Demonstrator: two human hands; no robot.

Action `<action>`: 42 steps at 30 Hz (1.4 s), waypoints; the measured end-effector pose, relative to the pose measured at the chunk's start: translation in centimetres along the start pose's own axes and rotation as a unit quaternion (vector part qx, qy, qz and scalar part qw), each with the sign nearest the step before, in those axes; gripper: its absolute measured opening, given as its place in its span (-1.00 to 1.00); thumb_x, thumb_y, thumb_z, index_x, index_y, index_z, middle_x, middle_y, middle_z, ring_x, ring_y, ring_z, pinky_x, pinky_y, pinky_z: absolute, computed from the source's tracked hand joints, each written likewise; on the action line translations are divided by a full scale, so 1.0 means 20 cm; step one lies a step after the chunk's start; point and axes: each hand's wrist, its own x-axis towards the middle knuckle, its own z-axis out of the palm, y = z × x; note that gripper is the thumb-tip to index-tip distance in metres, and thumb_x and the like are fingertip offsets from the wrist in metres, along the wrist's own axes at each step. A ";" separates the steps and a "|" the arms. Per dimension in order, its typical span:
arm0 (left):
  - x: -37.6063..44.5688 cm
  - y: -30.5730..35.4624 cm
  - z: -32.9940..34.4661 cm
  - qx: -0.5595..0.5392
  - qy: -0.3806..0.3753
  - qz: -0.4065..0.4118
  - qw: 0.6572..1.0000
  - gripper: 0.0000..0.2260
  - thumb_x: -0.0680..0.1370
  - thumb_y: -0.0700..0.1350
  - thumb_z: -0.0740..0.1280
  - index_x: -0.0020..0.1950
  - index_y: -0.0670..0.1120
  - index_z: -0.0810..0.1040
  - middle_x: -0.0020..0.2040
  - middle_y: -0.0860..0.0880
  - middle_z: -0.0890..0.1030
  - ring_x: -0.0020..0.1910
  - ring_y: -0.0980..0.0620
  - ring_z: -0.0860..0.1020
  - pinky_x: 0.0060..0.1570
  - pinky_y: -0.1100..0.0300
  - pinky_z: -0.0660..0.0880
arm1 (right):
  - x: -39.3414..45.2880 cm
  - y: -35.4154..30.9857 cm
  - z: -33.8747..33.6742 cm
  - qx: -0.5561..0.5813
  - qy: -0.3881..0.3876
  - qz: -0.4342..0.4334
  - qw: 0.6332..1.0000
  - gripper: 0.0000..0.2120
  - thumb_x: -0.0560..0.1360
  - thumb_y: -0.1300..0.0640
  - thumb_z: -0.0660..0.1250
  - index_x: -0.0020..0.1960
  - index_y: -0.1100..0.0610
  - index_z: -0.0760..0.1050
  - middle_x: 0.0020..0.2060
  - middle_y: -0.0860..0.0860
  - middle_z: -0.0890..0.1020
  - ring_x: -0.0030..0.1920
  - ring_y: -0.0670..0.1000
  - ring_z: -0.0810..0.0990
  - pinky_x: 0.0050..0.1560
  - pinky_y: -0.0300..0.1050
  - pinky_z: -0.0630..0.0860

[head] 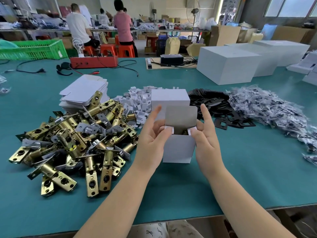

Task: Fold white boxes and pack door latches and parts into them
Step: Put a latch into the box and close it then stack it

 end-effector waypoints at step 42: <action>0.00 -0.03 -0.04 0.204 -0.012 0.153 0.967 -0.83 0.55 -0.03 0.23 0.01 0.07 0.61 -0.02 0.00 0.65 -0.01 0.03 0.59 -0.02 0.13 0.53 | -0.03 0.00 -0.04 -0.229 0.002 -0.157 0.961 -0.84 0.52 0.26 0.28 0.02 0.06 0.54 0.08 -0.03 0.55 0.13 -0.23 0.50 0.15 -0.37 0.39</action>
